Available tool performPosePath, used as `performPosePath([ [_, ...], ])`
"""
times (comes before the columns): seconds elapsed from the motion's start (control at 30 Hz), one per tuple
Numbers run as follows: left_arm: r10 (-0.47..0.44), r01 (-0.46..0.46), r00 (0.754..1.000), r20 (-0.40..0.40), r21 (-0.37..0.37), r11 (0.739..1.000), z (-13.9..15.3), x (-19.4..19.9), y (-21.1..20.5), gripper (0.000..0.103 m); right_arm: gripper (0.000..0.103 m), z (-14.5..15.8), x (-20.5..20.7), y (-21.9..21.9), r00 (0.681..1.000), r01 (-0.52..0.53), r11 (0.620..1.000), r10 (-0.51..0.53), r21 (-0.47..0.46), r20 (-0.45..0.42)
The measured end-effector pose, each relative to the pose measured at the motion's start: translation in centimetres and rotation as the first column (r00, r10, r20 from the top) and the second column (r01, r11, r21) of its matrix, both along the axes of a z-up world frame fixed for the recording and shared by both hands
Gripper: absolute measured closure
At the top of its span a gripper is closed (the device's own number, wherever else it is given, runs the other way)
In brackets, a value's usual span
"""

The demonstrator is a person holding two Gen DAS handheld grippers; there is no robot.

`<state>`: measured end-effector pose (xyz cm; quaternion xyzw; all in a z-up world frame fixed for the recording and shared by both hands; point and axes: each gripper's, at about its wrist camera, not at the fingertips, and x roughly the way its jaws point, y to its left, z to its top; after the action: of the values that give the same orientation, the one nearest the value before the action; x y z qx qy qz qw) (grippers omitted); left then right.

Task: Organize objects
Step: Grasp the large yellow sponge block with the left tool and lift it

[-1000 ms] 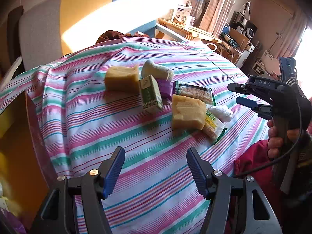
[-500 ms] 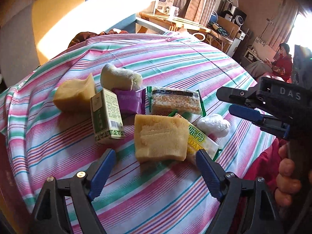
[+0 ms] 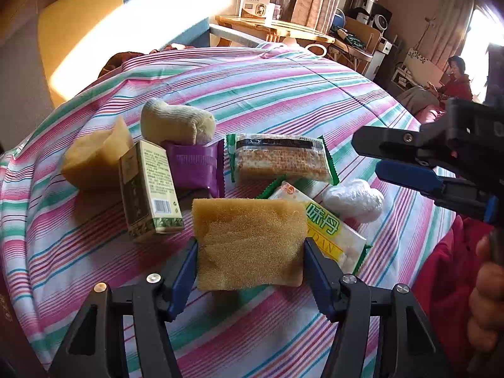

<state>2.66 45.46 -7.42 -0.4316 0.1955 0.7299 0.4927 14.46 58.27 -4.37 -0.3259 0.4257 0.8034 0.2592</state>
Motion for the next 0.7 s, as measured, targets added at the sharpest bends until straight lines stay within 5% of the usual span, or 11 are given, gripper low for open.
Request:
performPosePath([
  [0.37, 0.092, -0.092, 0.996, 0.003, 0.021, 0.996, 1.1, 0.3, -10.2, 0.039, 0.054, -1.1, -3.7, -3.2, 0.965, -0.223, 0.974, 0.213, 0.051, 0.152],
  [0.7, 0.126, -0.128, 0.991, 0.035, 0.047, 0.991, 0.8, 1.4, -15.8, 0.039, 0.051, -3.6, -5.5, -4.3, 0.897, -0.295, 0.950, 0.238, 0.101, 0.373],
])
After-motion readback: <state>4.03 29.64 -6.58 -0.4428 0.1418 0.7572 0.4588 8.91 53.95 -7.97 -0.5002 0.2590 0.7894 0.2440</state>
